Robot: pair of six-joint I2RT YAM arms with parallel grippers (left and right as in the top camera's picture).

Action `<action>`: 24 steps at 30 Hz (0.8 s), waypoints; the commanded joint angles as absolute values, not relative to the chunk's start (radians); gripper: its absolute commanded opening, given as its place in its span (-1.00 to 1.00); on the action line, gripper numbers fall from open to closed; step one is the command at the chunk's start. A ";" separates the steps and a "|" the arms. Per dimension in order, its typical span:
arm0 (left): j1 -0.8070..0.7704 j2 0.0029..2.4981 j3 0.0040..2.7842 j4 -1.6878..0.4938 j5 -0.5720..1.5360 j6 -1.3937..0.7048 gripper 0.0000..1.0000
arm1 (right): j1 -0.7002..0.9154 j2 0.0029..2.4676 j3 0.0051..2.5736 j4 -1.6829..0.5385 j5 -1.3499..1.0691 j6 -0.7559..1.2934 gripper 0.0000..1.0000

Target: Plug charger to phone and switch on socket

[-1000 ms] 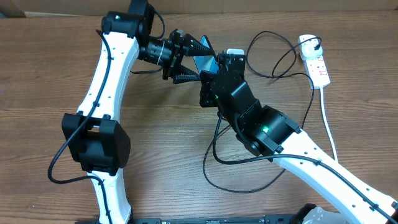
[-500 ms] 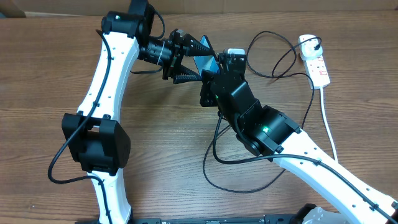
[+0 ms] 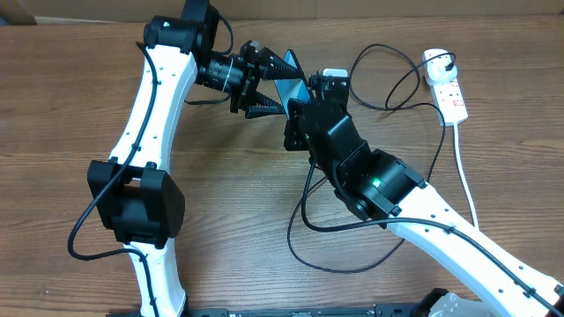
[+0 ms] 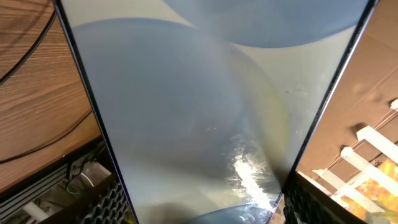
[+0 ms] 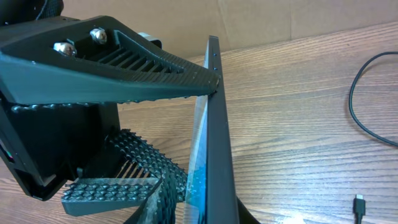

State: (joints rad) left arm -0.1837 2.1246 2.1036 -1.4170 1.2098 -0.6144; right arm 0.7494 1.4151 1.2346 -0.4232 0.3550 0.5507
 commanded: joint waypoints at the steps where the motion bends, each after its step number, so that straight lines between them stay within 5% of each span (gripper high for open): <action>1: -0.205 2.100 2.123 -1.416 1.230 -0.583 0.15 | 0.744 1.432 1.265 -0.420 0.366 0.554 -0.65; 24: -0.210 2.100 2.123 -1.412 1.219 -0.583 0.25 | 0.744 1.439 1.265 -0.420 0.366 0.554 -0.92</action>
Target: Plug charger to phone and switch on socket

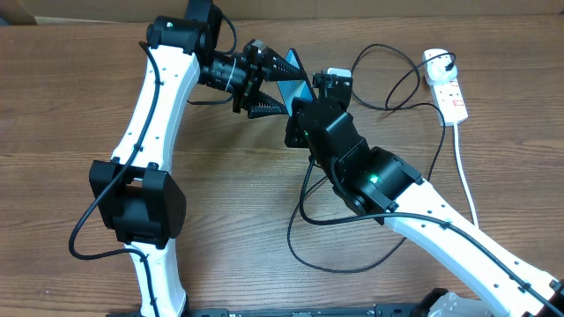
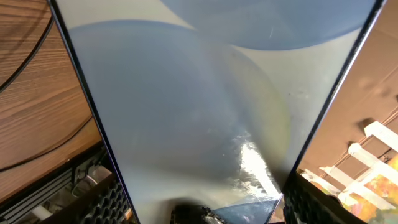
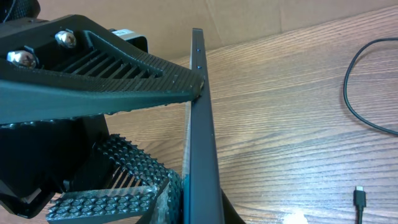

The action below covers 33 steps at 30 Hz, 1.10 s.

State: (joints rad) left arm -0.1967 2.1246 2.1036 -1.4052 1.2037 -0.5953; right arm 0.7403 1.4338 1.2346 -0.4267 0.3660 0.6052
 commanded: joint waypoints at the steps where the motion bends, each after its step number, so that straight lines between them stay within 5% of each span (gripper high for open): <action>1: -0.210 2.100 2.123 -1.411 1.219 -0.583 0.27 | 0.744 1.439 1.265 -0.420 0.366 0.554 -0.92; 20: -0.202 2.100 2.123 -1.221 1.002 -0.682 1.00 | 0.744 1.438 1.265 -0.437 0.427 0.554 -0.92; 27: -0.176 2.100 2.123 -1.189 0.759 -0.674 0.99 | 0.692 1.439 1.265 -0.523 0.473 0.628 -0.93; 33: -0.137 2.099 2.124 -1.136 1.010 -0.463 0.98 | 0.546 1.439 1.265 -0.541 0.224 0.664 -0.93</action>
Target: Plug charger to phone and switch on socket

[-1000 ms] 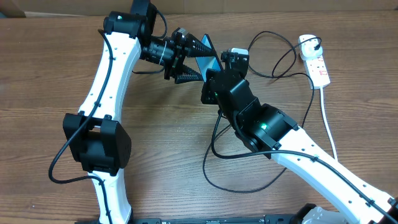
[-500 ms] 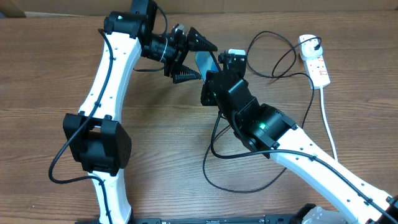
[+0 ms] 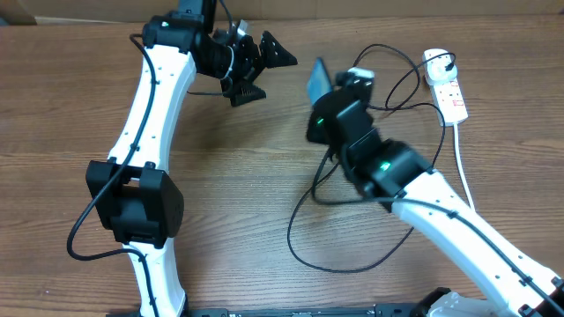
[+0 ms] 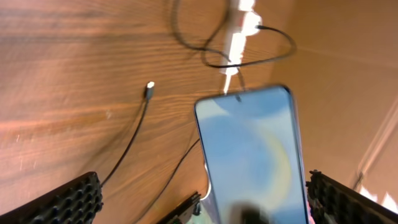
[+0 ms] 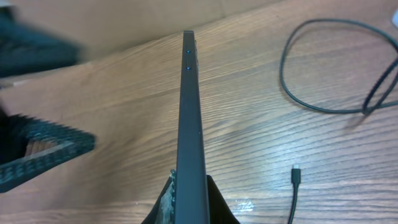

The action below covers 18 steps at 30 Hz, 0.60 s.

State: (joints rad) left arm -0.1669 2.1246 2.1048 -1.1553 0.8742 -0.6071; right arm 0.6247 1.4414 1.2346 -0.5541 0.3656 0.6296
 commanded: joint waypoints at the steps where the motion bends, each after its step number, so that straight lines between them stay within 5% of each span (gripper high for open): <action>1: -0.125 2.098 2.124 -1.129 1.063 -0.428 0.97 | 0.512 1.439 1.265 -0.544 0.160 0.676 -0.93; 7: -0.070 2.045 2.124 -1.177 1.165 -0.216 1.00 | 0.348 1.439 1.264 -0.569 -0.102 0.719 -0.93; 18: -0.060 1.654 2.123 -1.362 0.724 -0.179 0.99 | 0.245 1.439 1.264 -0.595 -0.263 0.719 -0.92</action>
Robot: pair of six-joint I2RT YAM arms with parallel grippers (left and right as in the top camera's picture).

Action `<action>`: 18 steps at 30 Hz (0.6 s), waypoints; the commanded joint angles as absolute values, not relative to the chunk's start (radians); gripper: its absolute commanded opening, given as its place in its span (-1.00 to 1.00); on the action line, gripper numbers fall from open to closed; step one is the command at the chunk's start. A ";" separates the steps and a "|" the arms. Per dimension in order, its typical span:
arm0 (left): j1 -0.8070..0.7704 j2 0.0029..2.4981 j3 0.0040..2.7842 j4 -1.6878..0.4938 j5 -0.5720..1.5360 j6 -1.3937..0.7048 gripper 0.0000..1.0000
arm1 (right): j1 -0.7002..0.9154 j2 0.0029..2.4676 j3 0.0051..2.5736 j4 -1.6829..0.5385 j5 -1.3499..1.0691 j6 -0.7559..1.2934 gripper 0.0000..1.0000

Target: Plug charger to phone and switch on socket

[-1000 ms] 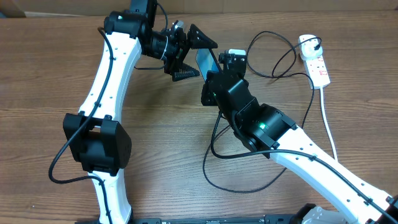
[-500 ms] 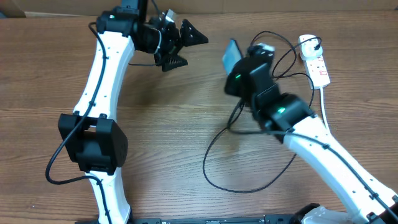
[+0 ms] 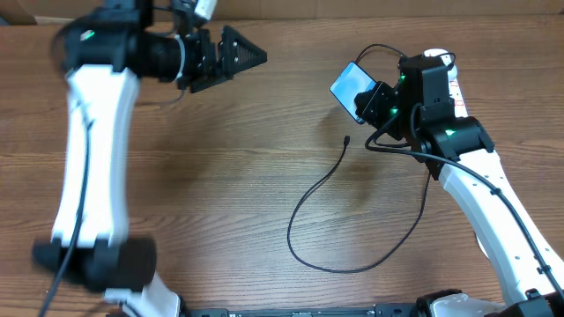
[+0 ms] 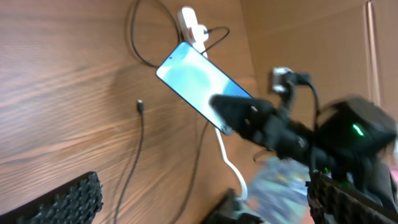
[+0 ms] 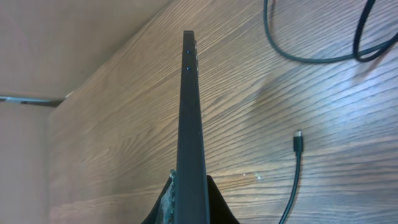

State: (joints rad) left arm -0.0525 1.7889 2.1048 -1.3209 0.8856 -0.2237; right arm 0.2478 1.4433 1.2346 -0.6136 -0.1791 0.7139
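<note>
The phone (image 3: 353, 88), a dark slab with a pale blue screen, hangs above the table at the back right, and my right gripper (image 3: 374, 102) is shut on its lower end. In the right wrist view the phone (image 5: 189, 118) shows edge-on between the fingers. The black charger cable's free plug (image 3: 346, 139) lies on the wood just below the phone, also seen as the plug (image 5: 298, 135). The white socket strip (image 3: 456, 99) lies at the far right, partly behind my right arm. My left gripper (image 3: 234, 63) is open and empty at the back left, facing the phone (image 4: 198, 83).
The black cable (image 3: 335, 260) loops widely over the middle of the wooden table (image 3: 220, 202) and runs back to the socket. A white lead (image 3: 464, 176) runs from the strip toward the front right. Cardboard stands behind the table's far edge.
My right gripper has carried the phone to the right, closer to the socket strip. My left gripper, still open, has drawn back to the left, widening the gap to the phone.
At first the phone stood at the back middle between the fingers of my left gripper while my right gripper gripped its lower end. It stayed so a moment later. Then my left gripper was open and apart from it, and the right now holds it alone near the socket.
</note>
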 commanded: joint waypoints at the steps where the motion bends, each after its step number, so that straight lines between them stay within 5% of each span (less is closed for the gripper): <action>1: -0.061 1.625 2.123 -1.391 0.693 -0.179 1.00 | 0.245 1.439 1.264 -0.590 -0.281 0.719 -0.93; 8: -0.089 1.498 2.122 -1.633 0.447 -0.247 1.00 | 0.245 1.439 1.264 -0.525 -0.350 0.772 -0.93; 18: -0.128 1.343 1.969 -1.689 0.308 -0.356 0.93 | 0.245 1.439 1.263 -0.526 -0.354 0.785 -0.93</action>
State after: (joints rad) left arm -0.1184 1.4353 2.0365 -1.6833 0.3832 -0.3023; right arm 0.2466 1.4433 1.2346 -0.5297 -0.3370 0.7822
